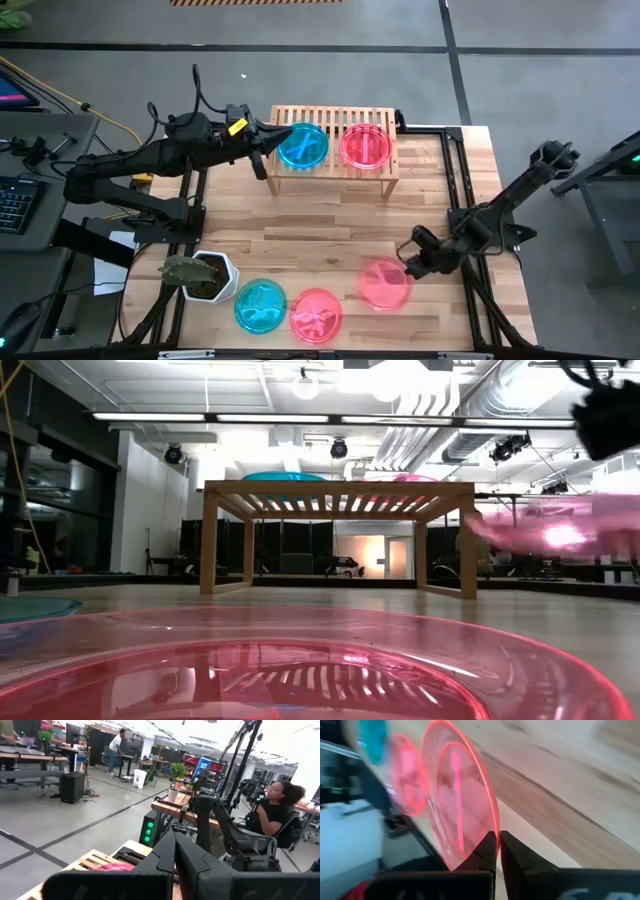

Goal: Place and stack plates onto a shelf
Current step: Stack the right pink plate on the pink plate

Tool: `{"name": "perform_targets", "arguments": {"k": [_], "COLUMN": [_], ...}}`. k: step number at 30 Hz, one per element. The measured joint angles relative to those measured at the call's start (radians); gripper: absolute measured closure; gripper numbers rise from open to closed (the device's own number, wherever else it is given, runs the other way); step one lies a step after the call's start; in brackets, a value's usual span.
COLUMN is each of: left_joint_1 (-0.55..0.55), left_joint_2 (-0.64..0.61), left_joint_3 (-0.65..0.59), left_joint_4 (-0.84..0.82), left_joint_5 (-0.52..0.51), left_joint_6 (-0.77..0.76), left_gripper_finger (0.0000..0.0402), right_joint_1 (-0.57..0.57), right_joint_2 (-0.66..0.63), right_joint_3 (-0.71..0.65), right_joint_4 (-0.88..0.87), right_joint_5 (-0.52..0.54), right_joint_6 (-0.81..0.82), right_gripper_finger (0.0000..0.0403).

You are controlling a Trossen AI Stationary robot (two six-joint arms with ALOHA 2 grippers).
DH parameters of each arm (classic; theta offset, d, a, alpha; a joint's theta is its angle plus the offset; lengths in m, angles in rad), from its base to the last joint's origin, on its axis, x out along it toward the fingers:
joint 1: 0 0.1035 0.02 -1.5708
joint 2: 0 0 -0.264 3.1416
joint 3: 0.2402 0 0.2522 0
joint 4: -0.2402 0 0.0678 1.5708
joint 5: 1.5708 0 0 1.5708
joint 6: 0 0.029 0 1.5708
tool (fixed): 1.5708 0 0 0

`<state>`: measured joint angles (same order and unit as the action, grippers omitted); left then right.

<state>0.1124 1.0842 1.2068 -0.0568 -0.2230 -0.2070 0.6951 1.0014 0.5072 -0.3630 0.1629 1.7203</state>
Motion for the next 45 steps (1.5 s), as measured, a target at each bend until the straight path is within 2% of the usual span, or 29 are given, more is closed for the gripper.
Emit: {"name": "perform_targets", "arguments": {"k": [9, 13, 17, 22, 30, 32, 34, 39, 45], "left_joint_1": [0.0, 0.0, 0.0, 0.0, 0.0, 0.0, 0.0, 0.0, 0.0], "left_joint_2": [-0.003, -0.003, -0.003, -0.003, -0.003, -0.003, -0.003, -0.003, -0.003], "left_joint_3": [0.0, 0.0, 0.0, 0.0, -0.001, -0.001, -0.001, -0.001, -0.001], "left_joint_4": [0.01, 0.036, 0.078, 0.112, 0.117, 0.123, 0.129, 0.139, 0.138], "left_joint_5": [0.0, 0.0, 0.0, 0.0, 0.0, 0.0, 0.0, -0.007, -0.026], "left_joint_6": [-0.001, -0.001, 0.0, -0.001, -0.025, -0.026, -0.026, -0.026, -0.026], "left_gripper_finger": [0.0402, 0.0401, 0.0402, 0.0401, 0.0402, 0.0402, 0.0401, 0.0401, 0.0401], "right_joint_1": [-0.247, -0.391, -0.557, -0.776, -1.019, -1.047, -1.062, -1.074, -1.104], "right_joint_2": [-0.013, -0.065, -0.153, -0.234, -0.225, -0.213, -0.194, -0.126, -0.07], "right_joint_3": [0.0, 0.001, 0.002, 0.002, 0.002, 0.006, 0.043, 0.243, 0.388], "right_joint_4": [0.333, 0.449, 0.465, 0.468, 0.462, 0.445, 0.357, 0.062, -0.142], "right_joint_5": [-0.007, -0.005, 0.01, 0.045, 0.092, 0.092, 0.091, 0.099, 0.103], "right_joint_6": [-0.292, -0.42, -0.52, -0.57, -0.57, -0.569, -0.583, -0.748, -0.889], "right_gripper_finger": [0.0403, 0.0403, 0.0403, 0.0403, 0.0403, 0.0403, 0.0403, 0.0403, 0.0403]}}
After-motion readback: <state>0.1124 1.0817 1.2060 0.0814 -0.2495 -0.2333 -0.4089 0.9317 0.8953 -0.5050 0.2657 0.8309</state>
